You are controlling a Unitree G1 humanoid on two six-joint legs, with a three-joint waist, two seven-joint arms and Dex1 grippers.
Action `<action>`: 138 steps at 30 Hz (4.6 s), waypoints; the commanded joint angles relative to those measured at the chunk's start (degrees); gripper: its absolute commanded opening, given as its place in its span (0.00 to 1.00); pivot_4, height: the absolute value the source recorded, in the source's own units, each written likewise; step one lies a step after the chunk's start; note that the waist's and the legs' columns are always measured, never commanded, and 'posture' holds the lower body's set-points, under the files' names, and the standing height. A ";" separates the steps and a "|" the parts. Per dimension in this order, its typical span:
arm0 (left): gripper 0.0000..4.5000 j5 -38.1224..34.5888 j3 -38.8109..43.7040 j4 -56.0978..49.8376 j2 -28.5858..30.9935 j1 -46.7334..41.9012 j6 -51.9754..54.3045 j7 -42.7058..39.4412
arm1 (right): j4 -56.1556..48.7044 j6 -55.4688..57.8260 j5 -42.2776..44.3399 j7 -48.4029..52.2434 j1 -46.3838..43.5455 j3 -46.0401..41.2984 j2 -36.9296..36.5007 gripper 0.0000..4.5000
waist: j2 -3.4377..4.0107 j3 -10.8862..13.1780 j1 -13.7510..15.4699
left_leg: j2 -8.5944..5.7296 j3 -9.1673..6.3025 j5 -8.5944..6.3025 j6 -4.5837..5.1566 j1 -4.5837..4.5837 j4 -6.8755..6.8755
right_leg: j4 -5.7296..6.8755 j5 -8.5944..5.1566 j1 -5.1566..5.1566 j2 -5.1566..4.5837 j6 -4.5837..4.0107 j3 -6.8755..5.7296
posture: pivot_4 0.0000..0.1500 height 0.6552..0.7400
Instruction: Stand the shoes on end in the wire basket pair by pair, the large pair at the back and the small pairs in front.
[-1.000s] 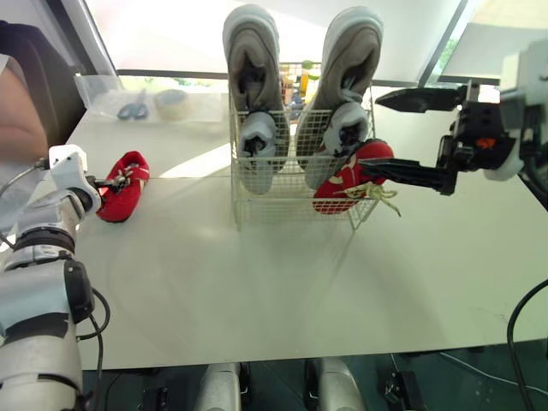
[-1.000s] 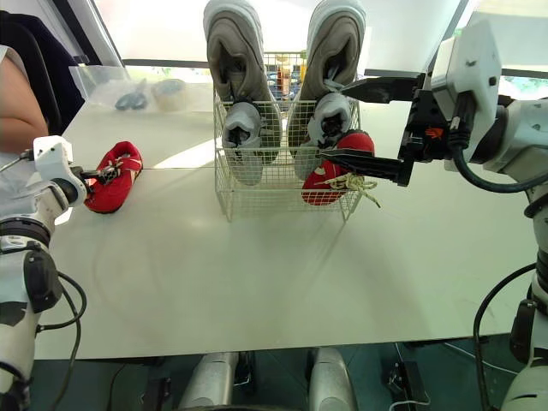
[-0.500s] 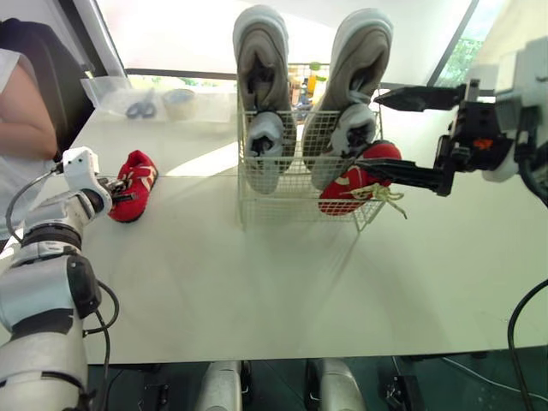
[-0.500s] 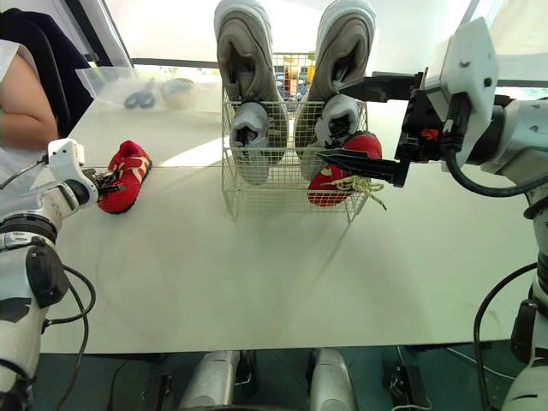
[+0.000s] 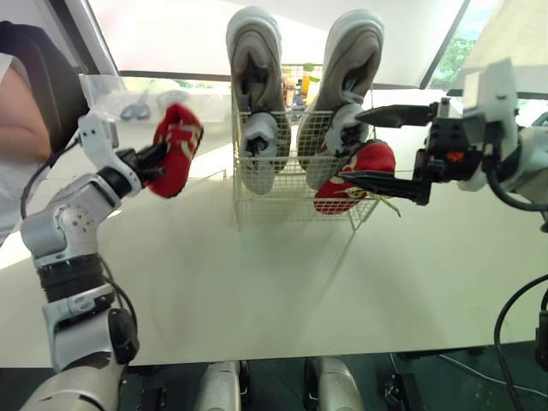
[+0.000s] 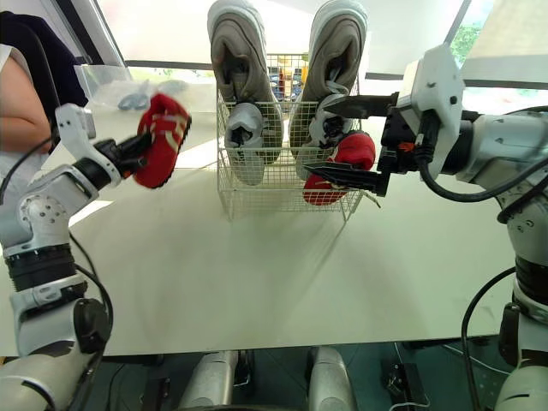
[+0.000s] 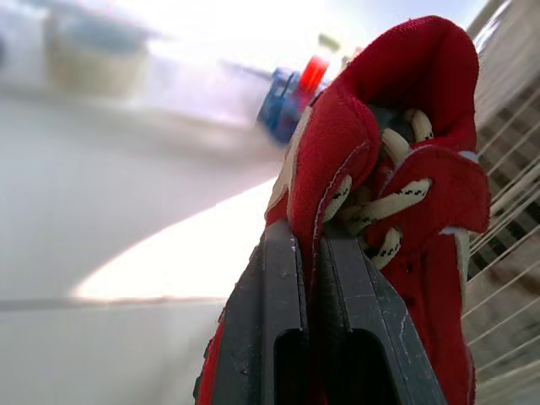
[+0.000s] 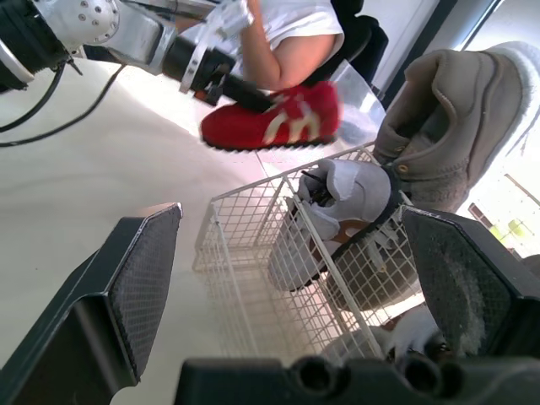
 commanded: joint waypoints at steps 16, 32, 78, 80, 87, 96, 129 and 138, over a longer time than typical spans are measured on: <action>0.17 2.12 1.46 -21.46 -1.13 7.71 40.15 18.49 | -0.82 -1.41 -0.69 -0.02 -1.06 -0.84 0.96 1.00 | -0.03 0.00 -0.07 | 0.00 -0.08 0.01 -0.04 0.03 -0.04 | 0.04 -0.05 -0.01 0.04 -0.07 -0.02 | 1.00 1.00; 0.97 0.11 -2.58 -7.98 12.03 -3.77 37.55 7.49 | -0.72 -2.72 -2.10 0.38 -0.64 -0.51 1.94 1.00 | -0.03 -0.01 -0.08 | 0.00 -0.04 0.00 -0.08 0.03 -0.05 | 0.01 -0.11 -0.03 0.04 -0.18 -0.02 | 1.00 1.00; 0.01 1.65 -13.47 -18.88 -12.48 -1.38 -31.21 -0.65 | 0.54 -2.59 -3.92 -0.08 -2.79 1.17 2.24 1.00 | -0.06 -0.03 1.40 | -0.02 0.05 -0.01 0.03 0.03 0.07 | -0.11 -0.09 0.10 0.02 -0.17 0.04 | 1.00 1.00; 0.01 5.66 -17.45 -17.95 -15.82 -0.22 -36.87 0.55 | 0.43 -2.47 -3.89 -0.12 -2.82 1.25 2.38 1.00 | -0.06 -0.03 1.31 | -0.03 0.07 -0.03 0.07 0.03 0.08 | -0.16 -0.09 0.13 0.02 -0.17 0.04 | 1.00 1.00; 0.01 17.20 -25.23 -7.45 -23.75 5.87 -58.22 2.99 | -1.02 -1.10 -3.12 -0.82 -2.22 0.36 1.83 1.00 | -0.05 -0.03 1.11 | -0.02 0.07 -0.04 0.09 0.05 0.08 | -0.12 -0.08 0.08 0.02 -0.16 0.04 | 1.00 1.00; 0.01 27.49 -27.78 13.90 -27.09 5.00 -83.46 8.85 | -3.30 1.39 -1.92 -2.37 -1.53 -0.98 0.98 1.00 | -0.06 -0.05 1.24 | -0.01 0.04 -0.07 0.12 0.01 0.08 | -0.15 -0.11 0.06 0.00 -0.22 0.04 | 1.00 1.00; 0.98 20.62 -27.89 -5.91 -15.60 25.66 -64.32 4.95 | -3.11 1.66 -1.96 -2.28 -1.28 -0.53 0.80 1.00 | 0.09 -0.21 0.95 | 0.08 -0.05 -0.12 0.14 0.03 0.04 | -0.14 -0.11 -0.05 -0.02 -0.27 0.04 | 1.00 1.00; 0.98 0.83 -22.11 -23.52 -4.85 28.88 -41.92 -2.42 | -1.82 0.33 -2.93 -1.16 1.01 -2.14 -0.63 1.00 | 0.10 -0.20 1.02 | 0.09 -0.04 -0.20 -0.01 0.00 0.02 | -0.18 -0.11 -0.08 -0.03 -0.28 0.05 | 1.00 1.00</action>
